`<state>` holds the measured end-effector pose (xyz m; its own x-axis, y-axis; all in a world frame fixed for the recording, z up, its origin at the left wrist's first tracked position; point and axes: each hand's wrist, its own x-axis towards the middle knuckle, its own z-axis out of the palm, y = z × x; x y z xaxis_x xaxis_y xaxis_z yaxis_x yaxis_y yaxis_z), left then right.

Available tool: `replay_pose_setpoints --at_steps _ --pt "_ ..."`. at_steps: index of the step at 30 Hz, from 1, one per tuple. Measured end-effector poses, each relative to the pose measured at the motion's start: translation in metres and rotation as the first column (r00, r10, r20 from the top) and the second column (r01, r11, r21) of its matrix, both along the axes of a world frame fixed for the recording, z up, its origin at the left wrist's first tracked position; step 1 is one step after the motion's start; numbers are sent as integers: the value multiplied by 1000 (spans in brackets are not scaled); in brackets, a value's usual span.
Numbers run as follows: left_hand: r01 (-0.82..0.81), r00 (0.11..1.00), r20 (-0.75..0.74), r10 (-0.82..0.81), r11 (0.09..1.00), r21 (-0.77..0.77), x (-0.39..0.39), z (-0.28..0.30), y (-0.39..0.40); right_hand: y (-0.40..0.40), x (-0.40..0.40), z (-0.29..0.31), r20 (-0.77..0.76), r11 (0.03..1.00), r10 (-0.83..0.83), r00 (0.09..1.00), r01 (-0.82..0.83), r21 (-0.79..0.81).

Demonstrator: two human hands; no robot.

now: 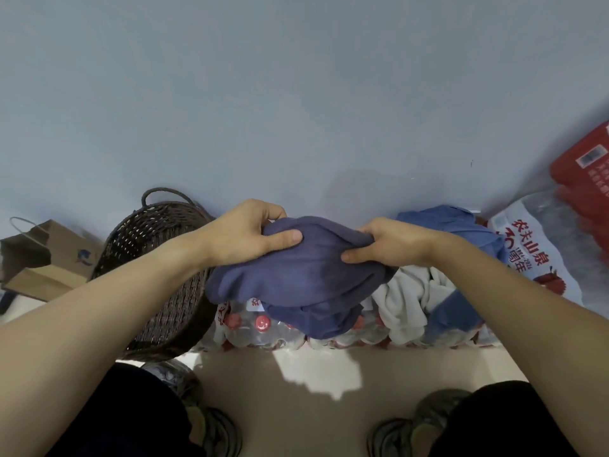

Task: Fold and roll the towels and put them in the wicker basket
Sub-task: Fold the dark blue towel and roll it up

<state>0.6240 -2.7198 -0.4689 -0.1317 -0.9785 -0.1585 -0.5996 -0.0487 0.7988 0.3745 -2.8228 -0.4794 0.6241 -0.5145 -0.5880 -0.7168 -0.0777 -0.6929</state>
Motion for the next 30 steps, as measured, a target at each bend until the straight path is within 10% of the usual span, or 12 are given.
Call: replay_pose_setpoints --at_steps 7,12,18,23,30 --pt "117 972 138 -191 900 420 8 -21 3 -15 -2 -34 -145 995 -101 984 98 -27" --pt "26 889 -311 335 643 766 1 -43 6 -6 3 -57 -293 982 138 946 -168 -81" --pt "-47 857 -337 390 710 702 -9 -70 -11 13 16 -110 -385 946 295 874 -325 -13" --pt "-118 987 154 51 876 468 -6 -90 -23 17 24 -141 -381 952 252 889 -298 -65" --pt "-158 986 84 142 672 723 20 -95 -26 -2 28 -126 -365 879 374 853 -201 432"
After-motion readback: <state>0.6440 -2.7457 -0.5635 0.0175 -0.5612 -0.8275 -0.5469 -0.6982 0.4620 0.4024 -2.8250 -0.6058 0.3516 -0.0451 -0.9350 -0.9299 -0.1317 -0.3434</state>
